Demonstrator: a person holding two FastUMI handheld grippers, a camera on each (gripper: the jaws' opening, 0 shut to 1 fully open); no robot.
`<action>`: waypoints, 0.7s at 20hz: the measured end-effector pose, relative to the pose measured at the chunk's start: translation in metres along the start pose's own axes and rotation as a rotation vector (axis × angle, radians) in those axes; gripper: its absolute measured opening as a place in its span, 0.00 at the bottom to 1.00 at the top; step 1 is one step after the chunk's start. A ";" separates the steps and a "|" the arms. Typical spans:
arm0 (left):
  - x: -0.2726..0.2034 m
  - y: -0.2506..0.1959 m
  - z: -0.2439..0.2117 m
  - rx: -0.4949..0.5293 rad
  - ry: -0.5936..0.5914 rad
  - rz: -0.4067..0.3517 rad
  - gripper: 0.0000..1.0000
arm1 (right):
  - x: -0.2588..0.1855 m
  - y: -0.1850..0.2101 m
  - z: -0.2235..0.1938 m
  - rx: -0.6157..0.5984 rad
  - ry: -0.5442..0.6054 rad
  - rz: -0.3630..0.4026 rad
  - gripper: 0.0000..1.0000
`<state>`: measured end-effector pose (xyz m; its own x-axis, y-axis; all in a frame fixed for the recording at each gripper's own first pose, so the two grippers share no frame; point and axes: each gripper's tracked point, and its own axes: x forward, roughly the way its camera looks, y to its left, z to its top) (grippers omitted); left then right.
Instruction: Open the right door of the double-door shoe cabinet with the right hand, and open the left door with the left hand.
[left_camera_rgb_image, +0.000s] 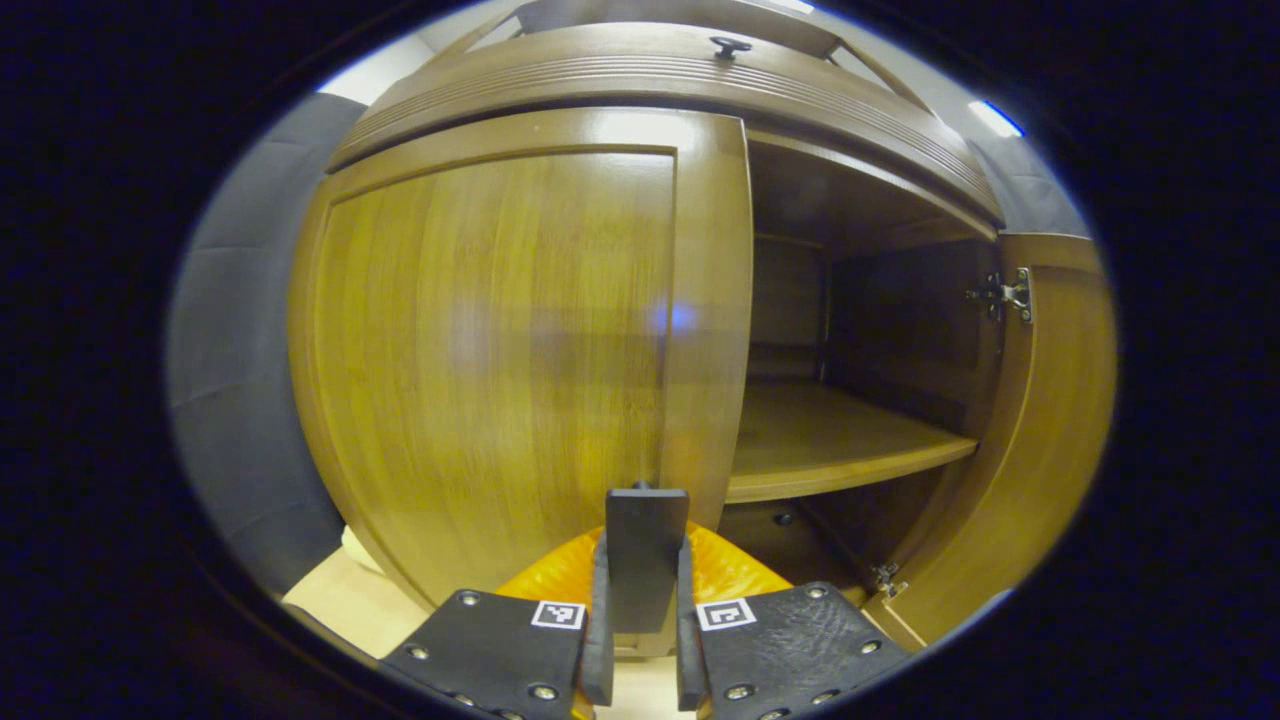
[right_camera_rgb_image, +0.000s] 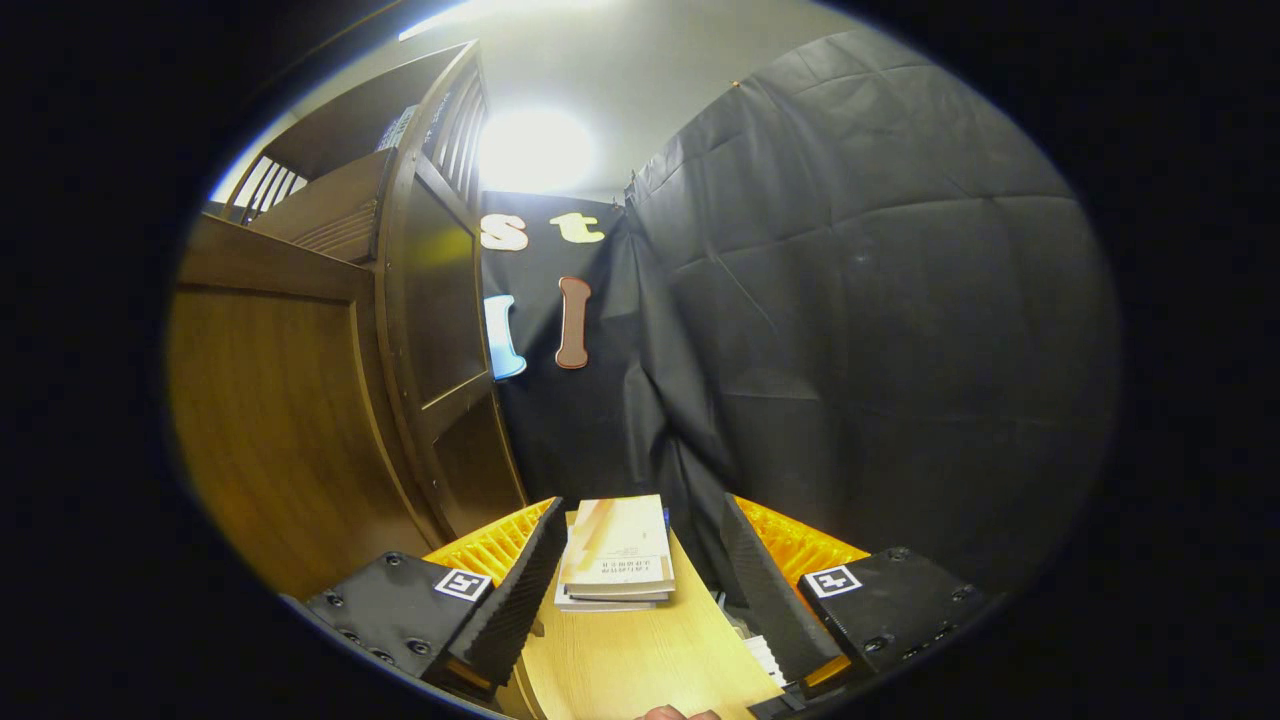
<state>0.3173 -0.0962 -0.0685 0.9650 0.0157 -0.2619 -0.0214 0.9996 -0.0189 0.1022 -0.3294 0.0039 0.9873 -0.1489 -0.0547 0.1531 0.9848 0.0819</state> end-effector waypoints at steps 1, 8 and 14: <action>0.000 0.002 -0.001 0.002 0.004 -0.001 0.27 | -0.001 0.000 0.000 0.001 -0.001 -0.003 0.98; 0.000 0.000 0.002 0.029 0.004 -0.031 0.25 | -0.028 0.007 -0.001 0.017 -0.010 -0.003 0.98; 0.001 -0.002 0.000 0.023 -0.001 -0.045 0.26 | -0.063 0.020 0.003 0.006 -0.033 -0.006 0.98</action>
